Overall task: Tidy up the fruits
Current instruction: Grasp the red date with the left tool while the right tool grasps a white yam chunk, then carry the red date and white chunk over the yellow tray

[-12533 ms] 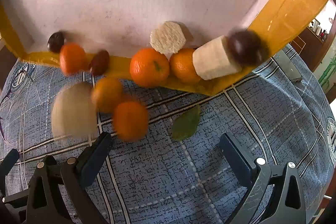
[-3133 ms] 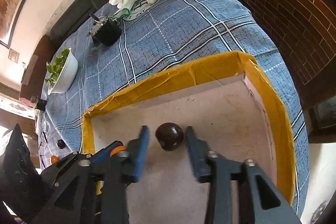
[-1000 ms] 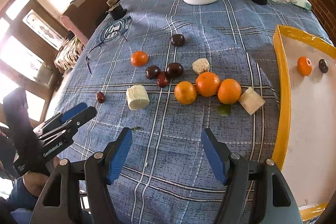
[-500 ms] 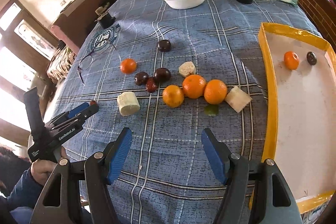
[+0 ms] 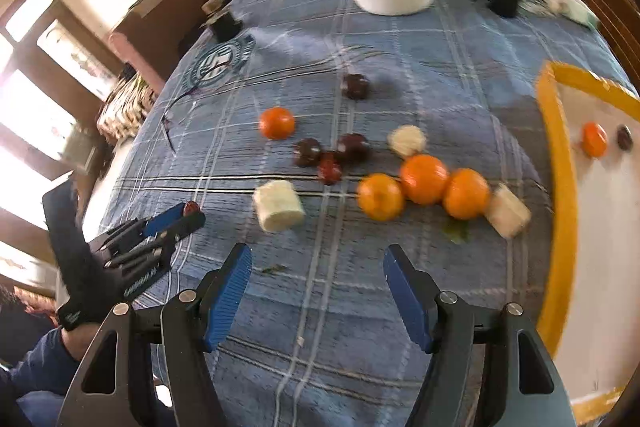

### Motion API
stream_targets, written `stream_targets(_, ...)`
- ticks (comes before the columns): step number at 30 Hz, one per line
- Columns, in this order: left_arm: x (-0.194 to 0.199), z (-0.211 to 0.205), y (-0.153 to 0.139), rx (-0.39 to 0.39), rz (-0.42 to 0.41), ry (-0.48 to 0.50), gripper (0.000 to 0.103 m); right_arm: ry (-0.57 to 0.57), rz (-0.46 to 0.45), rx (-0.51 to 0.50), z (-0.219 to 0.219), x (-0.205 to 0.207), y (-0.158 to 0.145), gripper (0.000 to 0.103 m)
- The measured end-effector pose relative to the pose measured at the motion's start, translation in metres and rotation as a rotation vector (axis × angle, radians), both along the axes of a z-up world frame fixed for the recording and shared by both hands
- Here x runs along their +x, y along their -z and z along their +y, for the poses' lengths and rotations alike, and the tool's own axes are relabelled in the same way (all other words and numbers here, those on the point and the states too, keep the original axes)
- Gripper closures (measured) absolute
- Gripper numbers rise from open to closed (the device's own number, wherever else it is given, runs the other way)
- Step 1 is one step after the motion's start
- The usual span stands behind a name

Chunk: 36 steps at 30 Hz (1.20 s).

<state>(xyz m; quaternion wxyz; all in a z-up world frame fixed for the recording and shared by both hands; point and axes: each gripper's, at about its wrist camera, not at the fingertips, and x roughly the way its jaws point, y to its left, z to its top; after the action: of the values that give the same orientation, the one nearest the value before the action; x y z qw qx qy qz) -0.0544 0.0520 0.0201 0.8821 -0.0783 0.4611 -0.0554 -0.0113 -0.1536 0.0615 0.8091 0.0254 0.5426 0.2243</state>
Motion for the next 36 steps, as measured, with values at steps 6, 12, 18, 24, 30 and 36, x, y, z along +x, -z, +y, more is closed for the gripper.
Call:
stream_targets(6, -0.014, 0.001, -0.011, 0.005, -0.015, 0.027, 0.075, -0.105, -0.035, -0.054, 0.044, 0.013, 0.008, 0.030)
stream_targets(12, -0.023, 0.007, -0.017, 0.008, -0.025, 0.024, 0.075, -0.160, -0.040, -0.169, 0.073, 0.035, 0.036, 0.030)
stream_targets(18, -0.026, 0.012, -0.015, 0.004, -0.015, 0.020, 0.075, -0.199, -0.007, -0.196, 0.084, 0.038, 0.052, 0.061)
stream_targets(24, -0.024, 0.006, -0.014, 0.002, -0.012, 0.031, 0.075, -0.174, -0.012, -0.163, 0.078, 0.022, 0.048, 0.062)
stream_targets(30, -0.021, -0.007, -0.016, 0.008, -0.017, 0.060, 0.075, -0.180, -0.021, -0.107, 0.068, 0.004, 0.036, 0.062)
stream_targets(36, -0.019, -0.027, -0.022, 0.022, -0.028, 0.103, 0.075, -0.171, -0.041, -0.088, 0.056, -0.008, 0.026, 0.062)
